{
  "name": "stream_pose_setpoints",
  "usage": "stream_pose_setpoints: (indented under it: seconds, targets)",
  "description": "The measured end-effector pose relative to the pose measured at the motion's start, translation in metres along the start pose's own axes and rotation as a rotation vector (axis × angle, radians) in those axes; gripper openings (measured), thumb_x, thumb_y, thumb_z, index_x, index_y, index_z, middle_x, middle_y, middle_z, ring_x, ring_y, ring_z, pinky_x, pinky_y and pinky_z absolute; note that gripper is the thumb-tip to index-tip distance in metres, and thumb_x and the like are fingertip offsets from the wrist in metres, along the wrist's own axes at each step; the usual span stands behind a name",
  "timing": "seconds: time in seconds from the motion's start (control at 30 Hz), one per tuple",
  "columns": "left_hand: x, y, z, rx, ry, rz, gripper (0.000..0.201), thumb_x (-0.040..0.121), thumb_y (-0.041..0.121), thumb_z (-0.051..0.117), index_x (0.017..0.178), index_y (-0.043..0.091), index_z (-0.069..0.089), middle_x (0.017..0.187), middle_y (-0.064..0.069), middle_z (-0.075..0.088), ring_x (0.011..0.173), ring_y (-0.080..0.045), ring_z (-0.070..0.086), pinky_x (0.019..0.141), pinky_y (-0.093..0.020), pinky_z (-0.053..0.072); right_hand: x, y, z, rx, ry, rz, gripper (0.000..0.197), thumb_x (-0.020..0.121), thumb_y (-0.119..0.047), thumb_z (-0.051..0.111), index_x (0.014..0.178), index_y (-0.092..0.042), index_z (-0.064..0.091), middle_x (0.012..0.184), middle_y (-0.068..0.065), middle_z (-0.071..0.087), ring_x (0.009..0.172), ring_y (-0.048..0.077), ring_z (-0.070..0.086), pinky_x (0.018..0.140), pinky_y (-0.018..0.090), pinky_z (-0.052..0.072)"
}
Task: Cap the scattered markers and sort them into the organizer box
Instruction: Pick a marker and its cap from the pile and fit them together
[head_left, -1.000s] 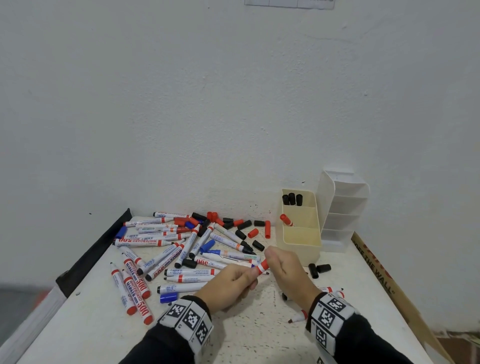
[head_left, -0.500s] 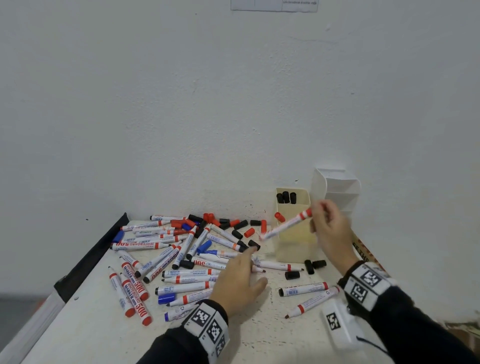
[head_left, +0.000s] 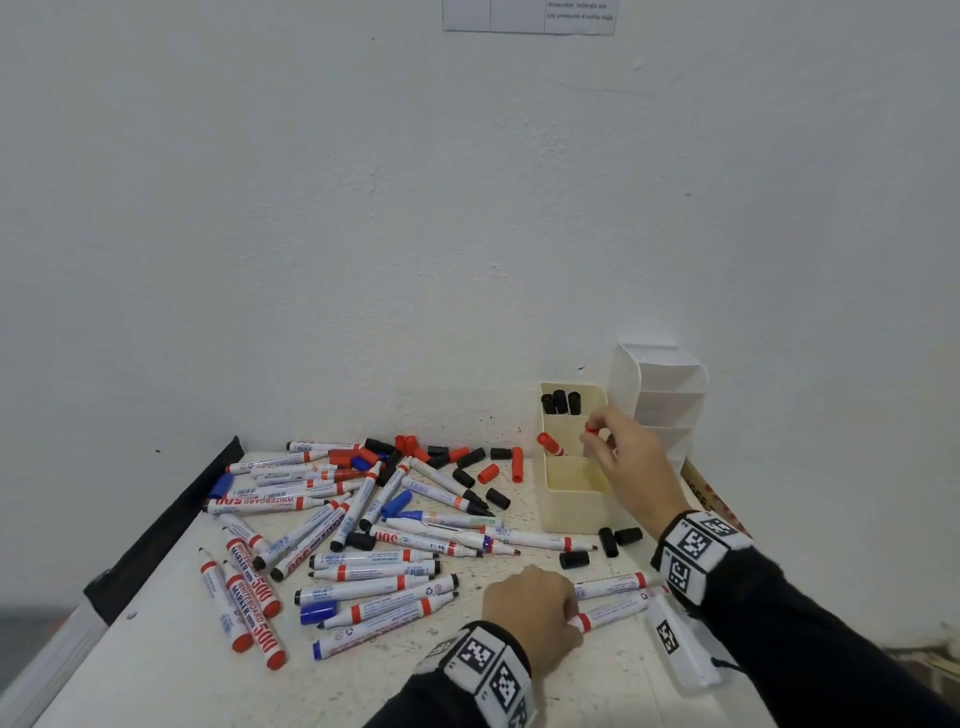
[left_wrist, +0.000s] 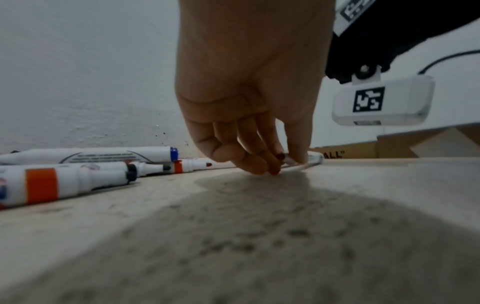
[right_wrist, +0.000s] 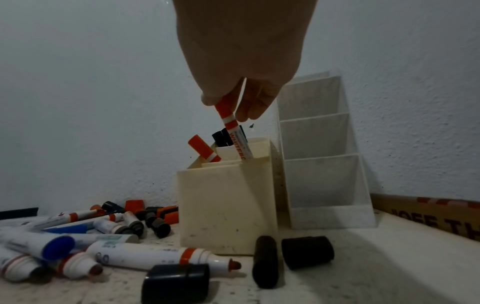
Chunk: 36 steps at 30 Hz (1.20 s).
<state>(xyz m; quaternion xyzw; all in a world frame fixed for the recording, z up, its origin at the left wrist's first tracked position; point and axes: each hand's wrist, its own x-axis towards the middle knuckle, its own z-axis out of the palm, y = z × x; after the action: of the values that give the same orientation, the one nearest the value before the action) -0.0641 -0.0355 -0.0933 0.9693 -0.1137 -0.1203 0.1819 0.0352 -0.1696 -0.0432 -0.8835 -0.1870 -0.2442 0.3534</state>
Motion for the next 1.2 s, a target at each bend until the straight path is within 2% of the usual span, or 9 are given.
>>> stream_pose_setpoints:
  seconds: [0.2,0.3,0.47,0.6,0.7,0.77,0.93,1.0,1.2]
  targets:
    - [-0.008,-0.017,-0.015,-0.548,0.247,0.049,0.012,0.089,0.032,0.06,0.096,0.022,0.063,0.08,0.013,0.057,0.062,0.002,0.051,0.058,-0.013,0.047,0.003,0.004,0.01,0.027,-0.027,0.076,0.003,0.091,-0.015,0.054,0.094,-0.013,0.054,0.088,-0.001,0.06,0.066,0.007,0.054,0.062,0.016,0.041]
    - [-0.013,-0.03,-0.029,-0.71,0.479,0.066,0.011,0.089,0.027,0.059,0.079,0.025,0.057,0.071,0.009,0.057,0.061,0.001,0.053,0.06,-0.008,0.046,0.005,0.002,0.013,0.067,-0.069,0.145,0.008,0.092,-0.013,0.052,0.1,-0.013,0.056,0.097,-0.001,0.061,0.075,0.009,0.057,0.065,0.01,0.04]
    - [-0.022,-0.053,-0.055,-1.005,0.744,-0.014,0.01,0.093,0.021,0.053,0.092,0.014,0.059,0.082,-0.001,0.064,0.067,-0.003,0.062,0.06,-0.016,0.052,0.004,-0.005,0.011,0.108,-0.282,0.188,0.03,0.093,-0.005,0.047,0.119,-0.019,0.054,0.114,-0.01,0.054,0.107,0.008,0.051,0.09,0.022,0.04]
    - [-0.025,-0.079,-0.069,-1.075,0.717,-0.109,0.013,0.095,0.026,0.049,0.1,0.017,0.057,0.095,-0.007,0.066,0.084,-0.025,0.068,0.073,-0.04,0.059,0.002,-0.018,0.015,0.034,-0.175,0.118,0.031,0.092,-0.006,0.049,0.122,-0.013,0.053,0.112,-0.009,0.05,0.101,0.004,0.045,0.088,0.017,0.036]
    - [-0.026,-0.097,-0.074,-0.997,0.67,-0.187,0.026,0.093,0.033,0.052,0.11,0.015,0.058,0.096,-0.004,0.065,0.082,-0.02,0.066,0.069,-0.036,0.059,0.003,-0.031,0.023,0.1,-0.05,0.089,0.014,0.091,-0.008,0.05,0.1,-0.014,0.059,0.097,-0.004,0.059,0.076,0.005,0.05,0.067,0.012,0.038]
    - [-0.027,-0.106,-0.075,-0.914,0.687,-0.21,0.024,0.091,0.033,0.054,0.105,0.015,0.059,0.088,0.0,0.063,0.075,-0.014,0.062,0.065,-0.027,0.055,0.004,-0.04,0.03,0.132,-0.168,0.084,0.012,0.09,-0.008,0.051,0.088,-0.018,0.058,0.085,-0.002,0.06,0.071,0.005,0.052,0.063,0.013,0.039]
    - [-0.026,-0.119,-0.07,-0.849,0.662,-0.253,0.02,0.089,0.034,0.059,0.1,0.017,0.059,0.088,-0.001,0.063,0.077,-0.015,0.061,0.069,-0.029,0.054,-0.006,-0.051,0.054,0.069,-0.584,0.111,0.017,0.089,-0.012,0.052,0.083,-0.028,0.057,0.085,0.004,0.065,0.07,0.016,0.056,0.065,0.022,0.046]
    - [-0.025,-0.119,-0.067,-0.789,0.652,-0.252,0.019,0.09,0.029,0.058,0.104,0.016,0.06,0.088,0.003,0.061,0.078,-0.008,0.058,0.065,-0.018,0.048,-0.011,-0.046,0.064,0.045,-0.597,0.114,0.02,0.088,-0.013,0.051,0.081,-0.032,0.056,0.085,0.002,0.066,0.077,0.02,0.061,0.071,0.028,0.05]
    - [-0.018,-0.118,-0.062,-0.674,0.615,-0.205,0.038,0.088,0.015,0.061,0.125,0.014,0.054,0.108,0.007,0.056,0.091,-0.005,0.055,0.078,-0.017,0.051,-0.016,-0.029,0.085,-0.045,-0.592,0.132,0.017,0.089,-0.013,0.047,0.088,-0.026,0.058,0.089,-0.003,0.062,0.08,0.015,0.059,0.076,0.03,0.052]
